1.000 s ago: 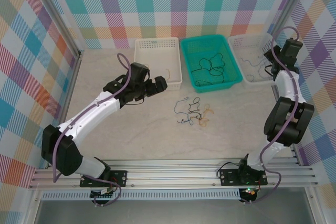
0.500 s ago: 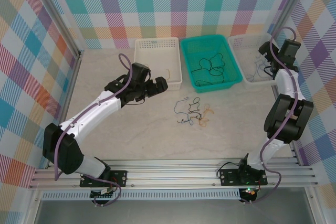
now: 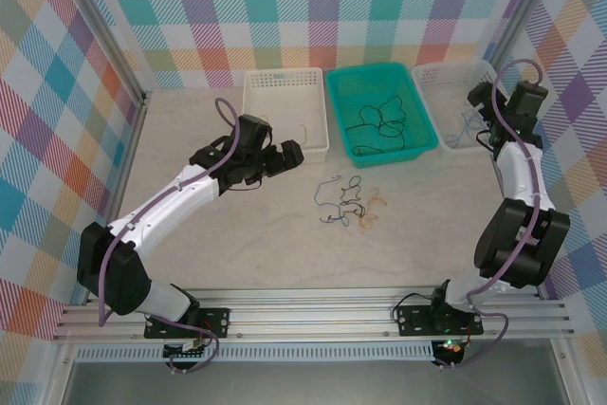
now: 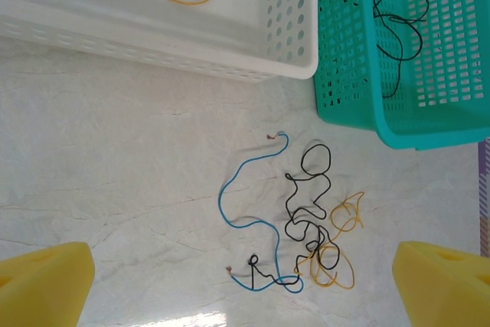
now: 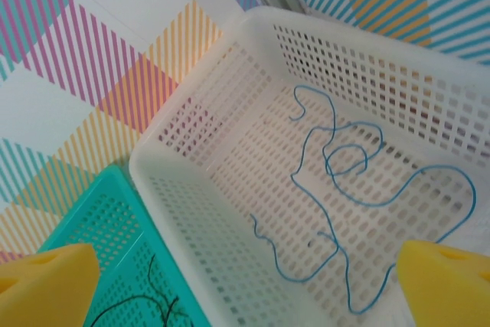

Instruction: Untangle the cables

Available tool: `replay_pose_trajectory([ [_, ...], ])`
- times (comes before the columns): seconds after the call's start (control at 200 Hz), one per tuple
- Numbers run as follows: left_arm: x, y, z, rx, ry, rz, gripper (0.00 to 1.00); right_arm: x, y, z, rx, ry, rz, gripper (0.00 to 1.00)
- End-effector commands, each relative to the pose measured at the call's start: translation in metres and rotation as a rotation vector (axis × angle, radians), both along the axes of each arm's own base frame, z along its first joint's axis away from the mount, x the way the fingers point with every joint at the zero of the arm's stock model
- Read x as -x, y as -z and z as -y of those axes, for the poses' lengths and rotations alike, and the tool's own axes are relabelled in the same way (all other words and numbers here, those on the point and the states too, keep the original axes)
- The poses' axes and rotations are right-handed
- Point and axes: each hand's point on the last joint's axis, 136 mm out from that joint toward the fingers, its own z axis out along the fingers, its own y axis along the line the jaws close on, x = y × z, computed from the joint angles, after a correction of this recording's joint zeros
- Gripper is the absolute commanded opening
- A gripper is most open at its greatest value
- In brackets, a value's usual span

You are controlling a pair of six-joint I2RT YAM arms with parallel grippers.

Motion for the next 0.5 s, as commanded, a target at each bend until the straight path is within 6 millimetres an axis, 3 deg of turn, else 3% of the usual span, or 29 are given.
replay_pose_trajectory([
  [0.0,0.002,-0.002,0.001,0.010,0.020,0.026,1.00,0.013,-0.005,-0.017,-0.065,-0.030,0.021,1.00],
  [0.26,-0.002,0.009,0.007,0.007,0.016,0.009,1.00,0.047,-0.005,-0.059,-0.138,-0.154,0.036,1.00],
  [0.495,-0.001,0.026,0.023,0.018,0.032,-0.037,1.00,0.076,0.012,-0.118,-0.216,-0.351,-0.041,0.99],
])
